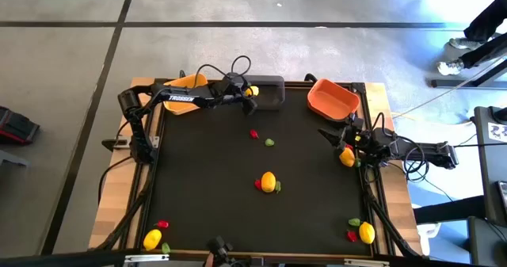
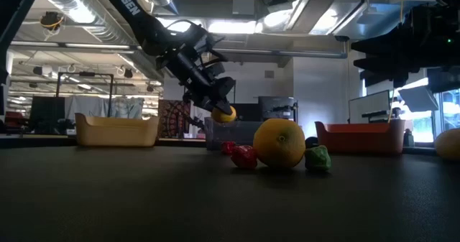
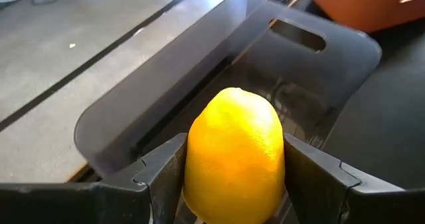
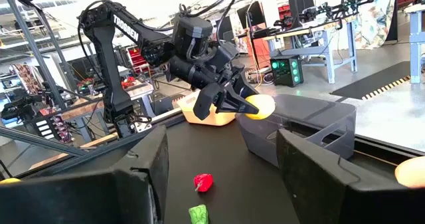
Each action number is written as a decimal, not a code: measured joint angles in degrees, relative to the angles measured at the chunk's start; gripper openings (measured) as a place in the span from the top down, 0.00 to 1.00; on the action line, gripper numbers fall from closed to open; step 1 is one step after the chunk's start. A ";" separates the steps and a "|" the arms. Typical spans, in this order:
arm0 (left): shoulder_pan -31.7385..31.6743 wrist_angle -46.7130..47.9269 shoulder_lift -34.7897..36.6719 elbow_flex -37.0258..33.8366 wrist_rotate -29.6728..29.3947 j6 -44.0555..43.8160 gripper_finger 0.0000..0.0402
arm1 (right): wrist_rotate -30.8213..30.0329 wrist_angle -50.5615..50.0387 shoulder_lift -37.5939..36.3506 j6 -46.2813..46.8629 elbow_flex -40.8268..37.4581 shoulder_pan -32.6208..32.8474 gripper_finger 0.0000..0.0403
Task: Sort produce into baskets
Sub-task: Put the yellow lemon into the black bin, then put the red chili pepper into the yellow bin
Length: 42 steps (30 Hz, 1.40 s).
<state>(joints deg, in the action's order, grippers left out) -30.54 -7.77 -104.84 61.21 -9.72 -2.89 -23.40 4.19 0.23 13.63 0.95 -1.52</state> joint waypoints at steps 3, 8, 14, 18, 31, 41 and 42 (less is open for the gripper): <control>-0.35 1.03 0.00 0.00 0.12 -0.11 0.44 | 0.00 -0.02 0.00 -0.02 0.00 0.00 0.47; -0.64 1.59 0.00 0.00 0.13 0.73 0.44 | 0.00 -0.04 0.00 -0.02 0.00 0.00 0.47; -1.07 1.36 0.02 0.00 0.55 0.27 0.44 | 0.00 -0.06 0.01 -0.02 0.00 0.00 0.47; -2.30 1.56 -0.37 0.04 3.27 -2.99 0.40 | 0.00 -0.07 0.00 -0.35 0.00 0.00 0.47; -0.81 3.07 -0.38 1.65 3.63 -2.13 0.26 | 0.01 -0.07 0.00 -0.48 0.00 0.00 0.47; 5.91 6.28 3.45 4.22 3.67 3.79 0.26 | 0.00 -0.07 0.00 -0.46 0.00 0.00 0.47; 6.71 6.30 3.62 4.22 3.67 4.39 0.26 | 0.00 -0.07 0.00 -0.46 0.00 0.00 0.47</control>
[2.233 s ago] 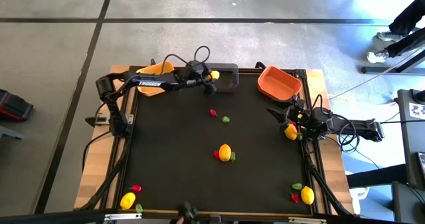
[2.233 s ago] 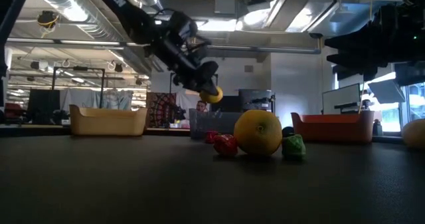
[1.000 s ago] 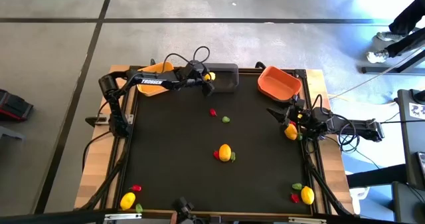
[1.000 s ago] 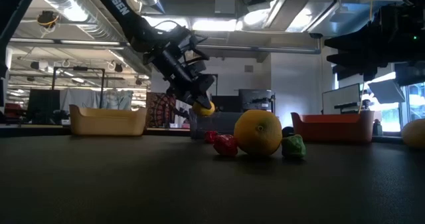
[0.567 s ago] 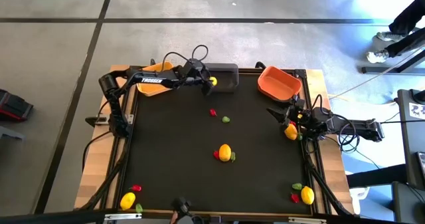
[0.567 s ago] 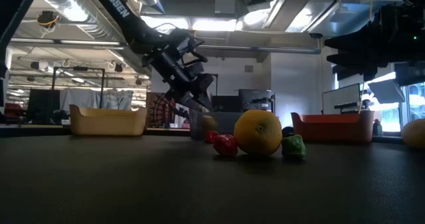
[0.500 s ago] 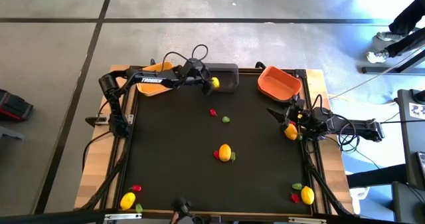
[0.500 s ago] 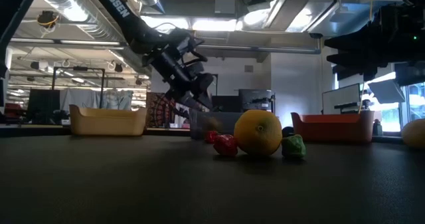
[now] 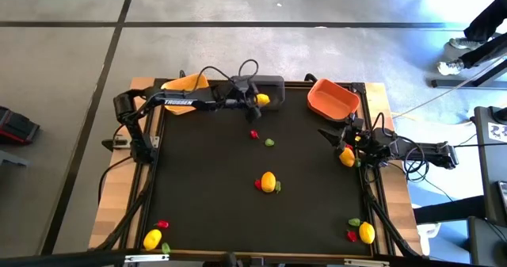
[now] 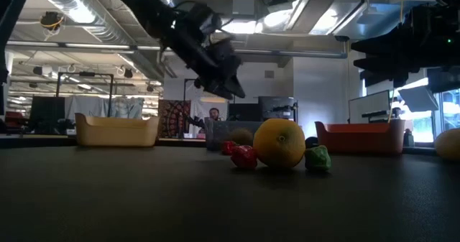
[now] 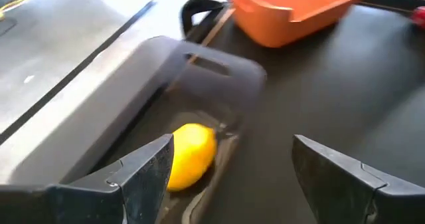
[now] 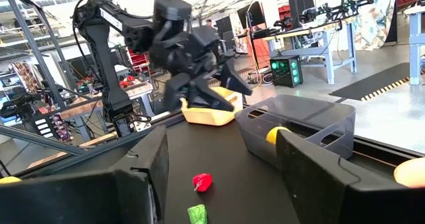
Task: Sort produce into baskets
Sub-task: Put the red chili pepper into the yellow bin
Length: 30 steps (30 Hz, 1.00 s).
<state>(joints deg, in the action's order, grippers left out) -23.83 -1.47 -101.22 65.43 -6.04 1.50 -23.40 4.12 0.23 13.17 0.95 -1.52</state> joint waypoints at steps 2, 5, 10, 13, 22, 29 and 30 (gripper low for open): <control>1.43 0.14 0.11 0.00 0.00 0.98 0.26 | 0.02 0.00 0.00 0.00 0.00 0.00 0.47; 3.36 1.00 0.27 0.00 -0.01 2.60 0.26 | 0.02 0.00 0.00 -0.02 0.00 0.00 0.47; 5.69 3.50 0.33 -0.26 -0.02 6.14 0.25 | 0.02 0.00 0.00 -0.05 0.00 0.00 0.47; 6.28 5.77 0.33 -0.26 0.02 8.02 0.25 | 0.02 0.00 0.00 -0.13 0.00 0.00 0.47; 5.97 12.58 0.31 -0.28 4.20 11.85 0.25 | 0.04 -0.01 0.00 -0.15 0.00 0.00 0.47; 5.58 13.40 0.29 -0.31 10.79 14.87 0.25 | 0.05 -0.04 0.01 -0.15 0.00 0.00 0.47; 5.53 13.54 0.24 -0.31 12.01 15.13 0.25 | 0.04 -0.04 0.00 -0.15 0.00 0.00 0.47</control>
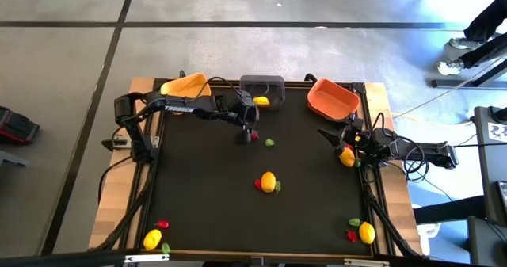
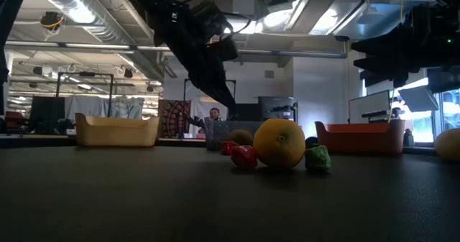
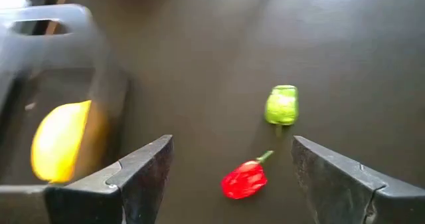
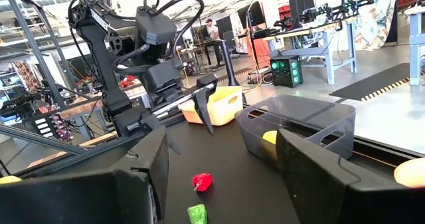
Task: Sort produce into baskets
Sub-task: Put the red chili pepper into the yellow bin
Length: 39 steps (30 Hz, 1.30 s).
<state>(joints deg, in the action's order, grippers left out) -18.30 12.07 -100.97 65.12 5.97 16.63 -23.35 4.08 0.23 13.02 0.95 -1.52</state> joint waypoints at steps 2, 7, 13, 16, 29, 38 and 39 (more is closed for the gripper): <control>-0.18 0.03 -0.49 0.00 2.11 0.01 0.25 | 0.02 -0.13 0.01 0.00 0.00 0.00 0.47; -0.90 0.69 -3.35 0.00 3.75 0.04 0.25 | 0.08 -0.68 0.00 0.04 0.02 0.00 0.47; -0.98 0.54 -6.56 -0.02 3.73 0.14 0.25 | 0.48 -0.81 0.00 0.07 0.02 0.00 0.47; -0.98 0.41 -7.96 -0.02 3.70 0.27 0.25 | 0.48 -0.87 0.01 0.09 0.02 0.00 0.47; -0.98 -1.94 -11.75 -0.02 3.66 3.49 0.32 | 0.47 -0.94 0.01 0.19 0.02 0.00 0.47; -0.96 -2.03 -12.08 -0.02 3.81 3.51 0.51 | 0.48 -0.98 0.02 0.20 0.02 0.00 0.47; -0.96 -2.02 -12.08 -0.02 3.78 3.58 0.53 | 0.48 -0.98 0.02 0.20 0.02 0.00 0.47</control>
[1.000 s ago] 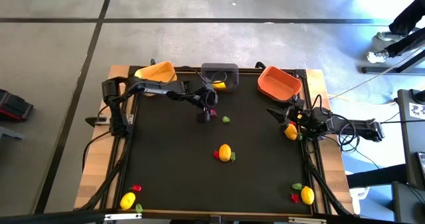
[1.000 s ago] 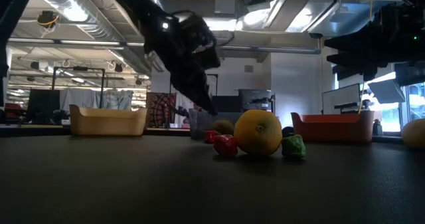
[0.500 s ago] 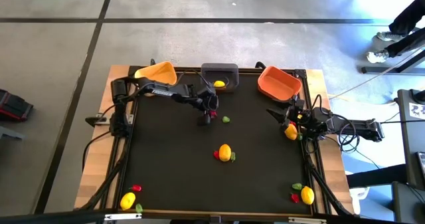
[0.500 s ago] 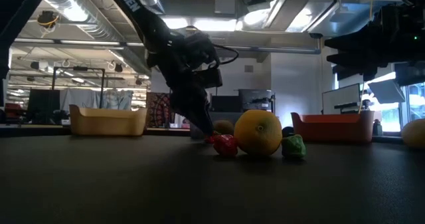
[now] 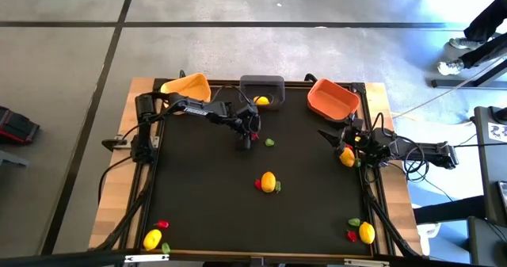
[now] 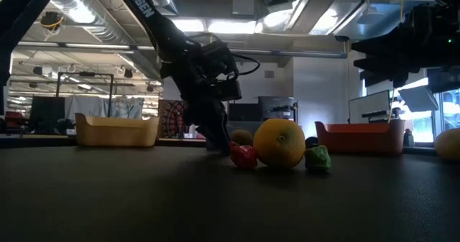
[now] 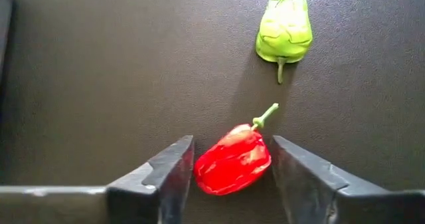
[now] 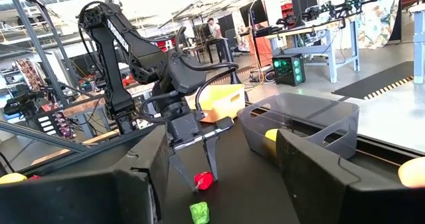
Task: Sort produce into baskets
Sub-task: Put the red chili pepper into the yellow bin
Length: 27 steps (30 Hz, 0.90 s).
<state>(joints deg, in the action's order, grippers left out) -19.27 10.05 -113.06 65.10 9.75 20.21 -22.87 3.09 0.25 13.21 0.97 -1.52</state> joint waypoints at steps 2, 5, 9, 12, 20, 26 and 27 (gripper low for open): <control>0.00 0.02 0.00 0.00 -0.01 0.60 0.57 | 0.00 -0.01 0.00 0.00 0.00 0.00 0.47; 0.00 0.00 0.00 0.00 -0.01 0.89 0.61 | 0.00 -0.02 0.00 -0.02 0.00 0.00 0.47; 0.00 0.00 0.00 0.00 -0.08 0.89 0.65 | 0.00 -0.02 0.00 -0.02 0.00 0.00 0.47; 0.00 0.00 0.00 0.00 -0.10 0.67 0.66 | 0.00 -0.02 0.00 -0.02 0.00 0.00 0.47; 0.00 -0.05 0.00 0.00 -0.19 -2.39 0.67 | 0.00 -0.02 0.00 -0.02 0.00 0.00 0.47; -0.02 0.26 0.04 0.00 -0.21 -5.36 0.67 | -0.01 -0.02 -0.01 -0.02 0.00 0.00 0.47; -0.02 0.27 0.04 0.00 -0.21 -5.91 0.67 | -0.02 -0.02 0.00 -0.02 0.00 0.00 0.47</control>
<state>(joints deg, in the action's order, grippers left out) -19.29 10.32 -113.01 65.10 9.54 14.30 -22.90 3.07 0.25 13.19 0.97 -1.52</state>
